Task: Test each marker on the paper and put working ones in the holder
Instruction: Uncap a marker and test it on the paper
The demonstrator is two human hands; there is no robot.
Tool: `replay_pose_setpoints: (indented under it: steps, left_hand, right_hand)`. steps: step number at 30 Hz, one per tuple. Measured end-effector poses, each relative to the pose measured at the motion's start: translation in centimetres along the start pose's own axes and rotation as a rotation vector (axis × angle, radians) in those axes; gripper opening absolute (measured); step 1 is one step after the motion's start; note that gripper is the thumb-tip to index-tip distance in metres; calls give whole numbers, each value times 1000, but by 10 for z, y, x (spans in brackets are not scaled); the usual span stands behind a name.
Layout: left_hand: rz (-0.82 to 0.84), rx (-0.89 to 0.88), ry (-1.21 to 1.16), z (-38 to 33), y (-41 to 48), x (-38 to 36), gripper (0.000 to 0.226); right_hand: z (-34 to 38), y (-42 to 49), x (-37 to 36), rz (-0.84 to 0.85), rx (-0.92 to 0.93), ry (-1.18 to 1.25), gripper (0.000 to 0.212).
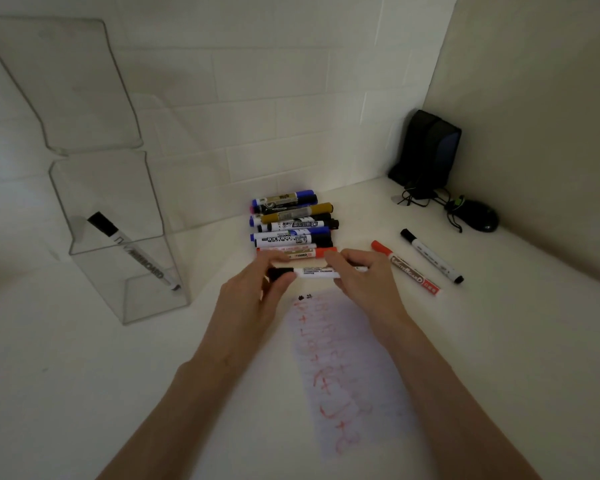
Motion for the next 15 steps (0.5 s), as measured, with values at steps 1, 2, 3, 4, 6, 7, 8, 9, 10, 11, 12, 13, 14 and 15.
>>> replay_pose_setpoints:
  steps: [1, 2, 3, 4, 6, 7, 8, 9, 10, 11, 12, 13, 14, 15]
  left_hand:
    - [-53, 66, -96, -3, 1, 2, 15]
    - [-98, 103, -195, -7, 3, 6, 14]
    - [-128, 123, -279, -9, 5, 9, 12]
    - [-151, 139, -353, -12, 5, 14, 9]
    - [-205, 180, -486, -17, 5, 26, 2]
    - [-234, 197, -541, -19, 6, 33, 2]
    - [-258, 210, -575, -22, 6, 39, 4]
    - [-282, 211, -583, -26, 7, 46, 6]
    - [-308, 198, -576, -32, 9, 53, 8]
    - [-340, 170, -554, -39, 10, 61, 10]
    - [-384, 128, -522, -47, 12, 72, 14]
    - [-445, 82, -482, -54, 14, 84, 18]
    - [-525, 33, -440, -62, 15, 99, 21]
    - [-620, -19, -395, -67, 15, 115, 24]
  right_hand:
    - [3, -1, -1, 40, -20, 46, 23]
    - [5, -3, -1, 81, -37, 75, 25]
    - [5, -4, -2, 107, -54, 74, 31]
    - [5, -3, -1, 109, -75, 55, 39]
    - [2, 2, 2, 53, -130, -2, 54]
    - [0, 4, 2, 33, -152, -21, 57]
    - [-3, 5, 1, 27, -168, -39, 59]
    - [-5, 6, -1, 28, -178, -65, 60]
    - [-6, 6, -3, 26, -184, -96, 60]
    - [-7, 6, -5, 23, -183, -117, 60]
    - [-8, 6, -6, 21, -178, -126, 59]
    - [-10, 7, -6, 21, -173, -124, 59]
    - [-11, 8, -6, 18, -170, -113, 59]
    - [-11, 8, -5, 13, -165, -103, 59]
Point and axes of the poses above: each hand's wrist, its own y-axis towards the middle knuckle, its own x-axis out of the back of the hand, z = x × y, the point moved 1 cm from there along y, towards the middle knuckle, and after that the axes turned 2 degrees about -z, right-handed, at the moved point
